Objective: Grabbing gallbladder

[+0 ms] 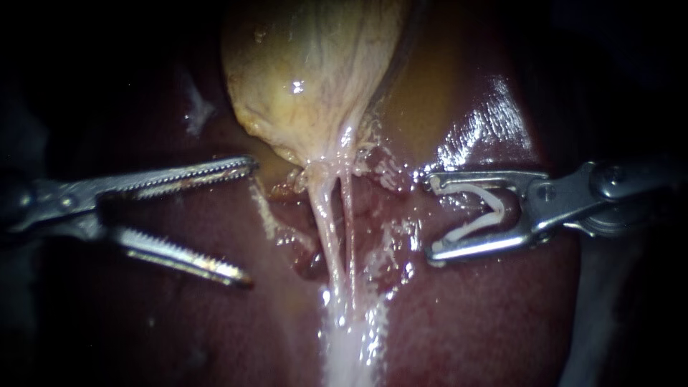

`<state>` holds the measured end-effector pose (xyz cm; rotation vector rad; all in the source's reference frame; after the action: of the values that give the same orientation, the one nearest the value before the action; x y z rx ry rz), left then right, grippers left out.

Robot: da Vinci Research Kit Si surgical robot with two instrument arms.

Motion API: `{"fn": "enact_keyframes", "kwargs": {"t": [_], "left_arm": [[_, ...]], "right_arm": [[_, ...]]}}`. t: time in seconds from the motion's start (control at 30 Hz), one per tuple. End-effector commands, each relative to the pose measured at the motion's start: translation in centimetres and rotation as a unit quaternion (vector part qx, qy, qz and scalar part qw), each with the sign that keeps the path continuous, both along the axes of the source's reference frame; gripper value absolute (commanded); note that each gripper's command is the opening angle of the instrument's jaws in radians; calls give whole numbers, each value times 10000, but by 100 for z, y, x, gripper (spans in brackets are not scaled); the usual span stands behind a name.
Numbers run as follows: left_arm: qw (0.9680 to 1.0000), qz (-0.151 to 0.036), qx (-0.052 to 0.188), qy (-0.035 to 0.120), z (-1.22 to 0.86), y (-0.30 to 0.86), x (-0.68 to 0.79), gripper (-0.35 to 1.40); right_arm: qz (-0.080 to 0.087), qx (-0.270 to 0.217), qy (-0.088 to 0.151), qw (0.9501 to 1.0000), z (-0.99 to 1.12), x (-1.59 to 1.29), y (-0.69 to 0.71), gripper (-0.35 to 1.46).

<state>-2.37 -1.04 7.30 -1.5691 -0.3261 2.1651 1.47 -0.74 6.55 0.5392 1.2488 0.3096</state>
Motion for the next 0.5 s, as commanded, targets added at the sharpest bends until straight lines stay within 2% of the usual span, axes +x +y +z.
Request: {"fn": "enact_keyframes", "kwargs": {"t": [0.03, 0.17, 0.2, 0.27, 0.4, 0.5], "left_arm": [[10000, 2, 0, 0, 0, 0, 0, 68], [10000, -18, 56, -2, 0, 0, 0, 68], [9998, -57, 168, -7, 1, 0, 0, 66], [9990, -146, 419, -17, 1, 1, -2, 56], [9968, -267, 754, -29, 5, 4, -8, 29], [9965, -270, 791, 14, 11, 9, -16, 24]], "right_arm": [[0, 0, 0, 10000, 0, 0, 0, 50], [-2, 0, 1, 10000, 0, -1, 0, 50], [-2, 0, 1, 10000, 0, -1, 0, 50], [-2, 0, 1, 10000, 0, -1, 0, 50], [-2, 0, 1, 10000, 0, -1, 0, 50], [-1, 0, 1, 10000, 0, 0, 0, 50]]}}
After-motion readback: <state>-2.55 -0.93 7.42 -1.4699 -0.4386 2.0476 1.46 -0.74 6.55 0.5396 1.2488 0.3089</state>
